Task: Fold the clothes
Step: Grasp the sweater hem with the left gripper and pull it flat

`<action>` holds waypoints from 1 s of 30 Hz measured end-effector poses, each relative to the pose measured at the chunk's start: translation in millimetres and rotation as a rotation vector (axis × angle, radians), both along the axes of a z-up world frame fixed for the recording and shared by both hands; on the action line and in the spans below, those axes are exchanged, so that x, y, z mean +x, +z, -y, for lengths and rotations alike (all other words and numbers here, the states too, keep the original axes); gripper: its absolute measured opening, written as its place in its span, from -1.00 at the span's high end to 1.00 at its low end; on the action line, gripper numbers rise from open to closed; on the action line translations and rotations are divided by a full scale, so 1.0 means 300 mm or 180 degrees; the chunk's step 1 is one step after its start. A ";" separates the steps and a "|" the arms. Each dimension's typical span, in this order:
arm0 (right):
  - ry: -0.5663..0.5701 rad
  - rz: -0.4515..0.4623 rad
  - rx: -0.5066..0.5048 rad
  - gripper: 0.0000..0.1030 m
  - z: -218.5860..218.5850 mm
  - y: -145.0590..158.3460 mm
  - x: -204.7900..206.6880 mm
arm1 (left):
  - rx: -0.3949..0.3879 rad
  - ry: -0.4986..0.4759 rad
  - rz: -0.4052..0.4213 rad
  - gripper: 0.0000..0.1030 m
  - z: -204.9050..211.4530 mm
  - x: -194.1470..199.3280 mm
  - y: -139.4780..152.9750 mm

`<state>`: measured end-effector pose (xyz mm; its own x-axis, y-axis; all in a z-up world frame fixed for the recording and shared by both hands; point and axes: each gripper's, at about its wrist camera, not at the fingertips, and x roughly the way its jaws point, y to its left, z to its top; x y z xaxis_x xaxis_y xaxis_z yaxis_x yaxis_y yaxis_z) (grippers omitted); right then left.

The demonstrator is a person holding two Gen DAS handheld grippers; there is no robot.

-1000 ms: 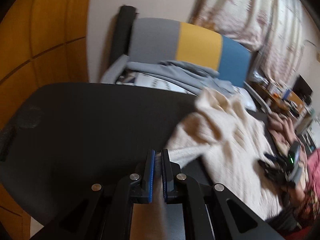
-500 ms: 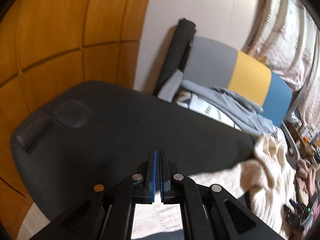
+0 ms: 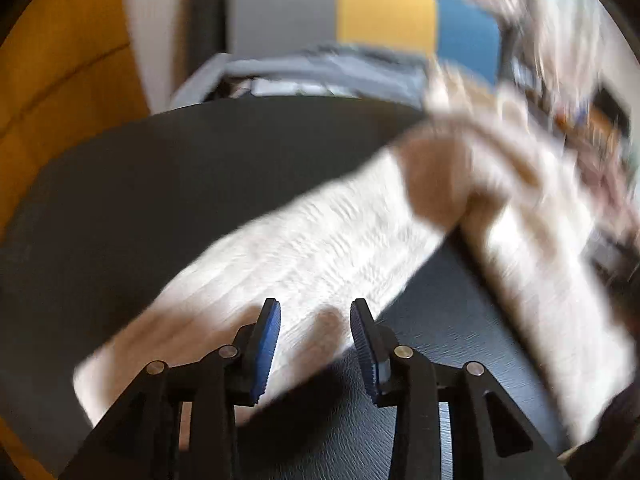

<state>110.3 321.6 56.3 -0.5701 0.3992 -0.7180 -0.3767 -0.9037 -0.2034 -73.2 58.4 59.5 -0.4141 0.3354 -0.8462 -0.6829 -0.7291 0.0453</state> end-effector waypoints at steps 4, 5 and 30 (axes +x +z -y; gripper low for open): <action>0.0003 0.0000 0.0001 0.12 -0.002 0.000 0.000 | -0.0125 0.0006 -0.0223 0.01 -0.042 -0.001 -0.034; 0.0003 0.0000 0.0002 0.12 -0.003 0.000 0.000 | -0.0076 0.0071 -0.0135 0.02 -0.037 -0.013 -0.037; 0.0010 -0.0002 -0.0009 0.11 -0.018 0.002 0.001 | 0.0972 0.1015 -0.0199 0.82 0.376 -0.280 0.424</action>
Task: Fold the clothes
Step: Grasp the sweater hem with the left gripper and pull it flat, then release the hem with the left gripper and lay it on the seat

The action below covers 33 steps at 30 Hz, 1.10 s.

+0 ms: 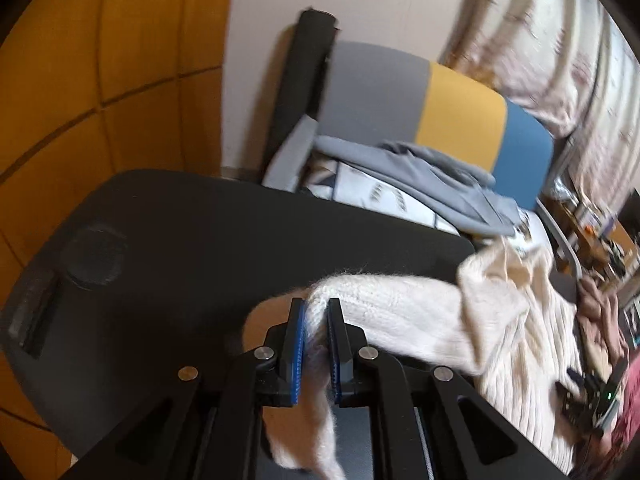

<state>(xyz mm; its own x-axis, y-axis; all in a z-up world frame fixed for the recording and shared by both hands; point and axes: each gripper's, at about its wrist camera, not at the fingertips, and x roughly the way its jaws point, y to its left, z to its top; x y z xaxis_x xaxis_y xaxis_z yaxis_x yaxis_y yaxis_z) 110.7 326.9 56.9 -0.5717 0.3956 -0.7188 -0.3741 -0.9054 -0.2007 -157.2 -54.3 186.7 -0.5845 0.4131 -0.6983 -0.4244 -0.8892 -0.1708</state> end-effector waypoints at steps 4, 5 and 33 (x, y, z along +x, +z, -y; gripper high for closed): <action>0.0042 -0.0013 -0.0014 0.11 -0.007 0.002 0.002 | -0.0074 0.0232 0.0083 0.82 0.056 -0.056 -0.020; 0.0044 -0.0013 -0.0015 0.10 -0.009 0.002 0.003 | -0.0122 0.0324 0.0132 0.82 0.063 -0.085 -0.044; 0.0115 -0.0130 -0.0232 -0.02 -0.040 0.023 0.021 | 0.0743 0.0568 0.0986 0.38 0.024 0.024 -0.261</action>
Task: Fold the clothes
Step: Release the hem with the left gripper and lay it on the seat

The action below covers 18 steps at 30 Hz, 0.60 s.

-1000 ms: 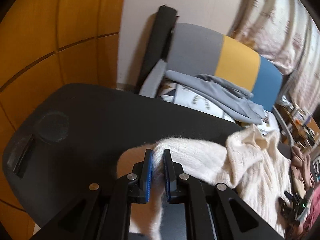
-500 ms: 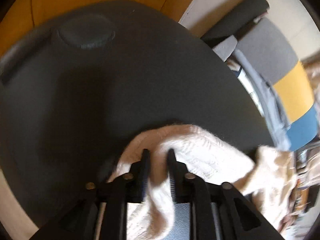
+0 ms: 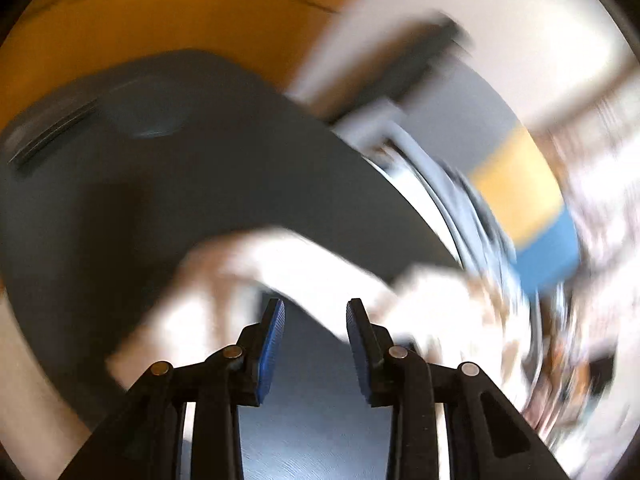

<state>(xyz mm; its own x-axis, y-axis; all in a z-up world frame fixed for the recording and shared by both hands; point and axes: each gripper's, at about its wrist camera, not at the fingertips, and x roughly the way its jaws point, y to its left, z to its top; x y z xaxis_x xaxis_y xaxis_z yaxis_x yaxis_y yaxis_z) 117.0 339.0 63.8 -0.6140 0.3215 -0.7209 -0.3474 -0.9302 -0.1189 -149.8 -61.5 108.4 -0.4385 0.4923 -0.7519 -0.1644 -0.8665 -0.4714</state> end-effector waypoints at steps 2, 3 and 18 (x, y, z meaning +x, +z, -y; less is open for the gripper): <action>-0.0017 -0.0159 -0.0193 -0.02 -0.019 0.030 0.031 | -0.0013 -0.0544 -0.0057 0.38 -0.206 0.090 -0.012; -0.0099 -0.0291 -0.0315 -0.02 -0.038 0.054 0.062 | -0.0006 -0.0800 -0.0080 0.38 -0.310 0.142 -0.023; -0.0919 -0.0312 -0.1159 -0.02 -0.263 0.032 0.324 | -0.1286 -0.2394 -0.1004 0.36 -1.006 0.561 -0.230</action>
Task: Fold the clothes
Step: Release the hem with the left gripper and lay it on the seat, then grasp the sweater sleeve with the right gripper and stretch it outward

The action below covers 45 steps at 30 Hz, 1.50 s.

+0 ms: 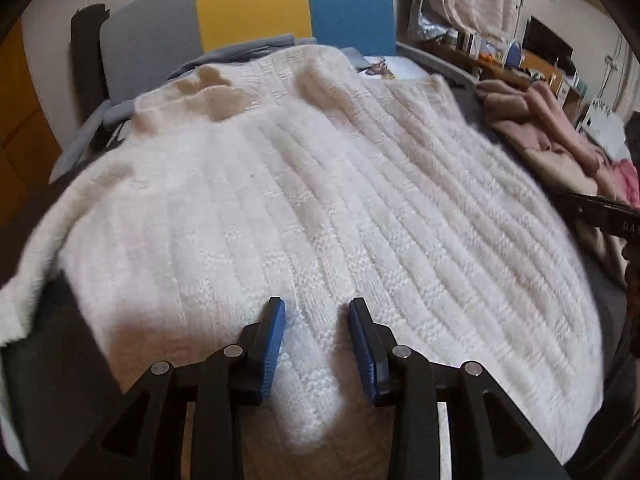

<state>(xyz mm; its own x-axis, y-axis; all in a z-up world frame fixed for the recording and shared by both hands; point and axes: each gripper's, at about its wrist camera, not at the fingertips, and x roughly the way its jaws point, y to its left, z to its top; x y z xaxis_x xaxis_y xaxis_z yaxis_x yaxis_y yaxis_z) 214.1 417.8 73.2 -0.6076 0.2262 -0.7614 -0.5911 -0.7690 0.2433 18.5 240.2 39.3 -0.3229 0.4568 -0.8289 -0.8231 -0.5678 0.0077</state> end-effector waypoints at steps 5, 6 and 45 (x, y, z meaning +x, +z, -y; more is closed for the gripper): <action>0.0154 -0.0196 -0.0478 -0.02 0.016 -0.054 -0.037 | 0.0234 0.0219 0.0319 0.37 0.117 -0.088 0.025; 0.0194 -0.0212 -0.0542 -0.02 0.027 -0.063 -0.043 | 0.0290 0.0254 0.0343 0.37 0.127 -0.105 0.019; 0.0253 -0.0098 0.0283 -0.21 0.038 0.102 -0.013 | 0.0671 0.0586 -0.0071 0.23 0.243 0.011 -0.006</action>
